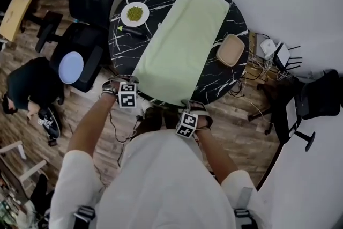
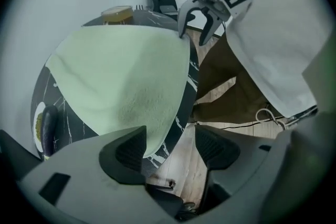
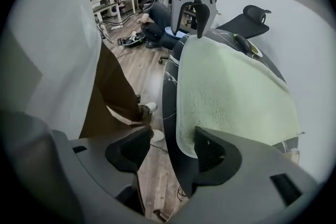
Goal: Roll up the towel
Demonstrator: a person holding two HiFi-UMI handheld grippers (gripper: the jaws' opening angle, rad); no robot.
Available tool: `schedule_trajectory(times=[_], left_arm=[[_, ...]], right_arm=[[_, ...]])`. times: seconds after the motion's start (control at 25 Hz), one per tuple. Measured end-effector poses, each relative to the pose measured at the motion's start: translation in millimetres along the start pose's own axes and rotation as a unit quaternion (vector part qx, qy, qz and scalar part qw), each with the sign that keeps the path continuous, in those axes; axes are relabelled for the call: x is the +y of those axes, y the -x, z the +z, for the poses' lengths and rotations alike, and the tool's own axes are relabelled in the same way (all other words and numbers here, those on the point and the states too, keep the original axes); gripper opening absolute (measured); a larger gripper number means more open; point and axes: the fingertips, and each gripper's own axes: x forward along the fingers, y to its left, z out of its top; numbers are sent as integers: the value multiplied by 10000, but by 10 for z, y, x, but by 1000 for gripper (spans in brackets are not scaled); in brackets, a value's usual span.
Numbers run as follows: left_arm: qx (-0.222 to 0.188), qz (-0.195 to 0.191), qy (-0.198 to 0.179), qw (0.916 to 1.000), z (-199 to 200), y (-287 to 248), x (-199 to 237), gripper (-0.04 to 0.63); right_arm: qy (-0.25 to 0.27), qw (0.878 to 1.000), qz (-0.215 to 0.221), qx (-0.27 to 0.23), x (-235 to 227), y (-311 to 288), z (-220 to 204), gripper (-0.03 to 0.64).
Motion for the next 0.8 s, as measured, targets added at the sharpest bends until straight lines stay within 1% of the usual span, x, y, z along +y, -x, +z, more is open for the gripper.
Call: schedule_trajectory(times=[0.08,0.12,0.2,0.24,0.32,0.4,0.52,0.6,0.64,0.72,0.8], left_arm=[[90,-95,21,9999,-38,-81,-30,287],[106,-65,27,9999,-47,-105,-25,287],[108,132,-37,9998,-51,-117,31,225],[109,220,-92,9997,-49,-117,51,206],[120,292,-155,9994,-50,-117,36,197],[106,320,-142,9993,-52,-114,-1,179],[76,411,-128,9990,-66,-106,-62,123],[56,503,-150,9986,-85,-100,-127,51],[15,522,-114,9986,-89,-96,-171,36],[-136,477,78,9987,-76,-80,-279,27],[-304,331,281,9986,-30,-49,-419,24]], right_arm=[[-64,9999,-121,14,-34,-37,1,252],[-64,9998,-202,15,-60,-41,2,223],[-20,9995,-314,37,-101,-37,-4,185],[-10,9995,-327,54,-106,-34,-10,175],[-35,9995,-294,99,-78,-24,-20,158],[-115,9995,-253,114,-41,-5,-25,126],[-250,9995,-117,119,8,31,-62,78],[-365,9993,22,109,47,80,-78,9],[-449,9989,92,92,63,113,-86,9],[-640,9976,247,69,98,187,-114,8],[-796,9957,466,99,163,267,-160,8]])
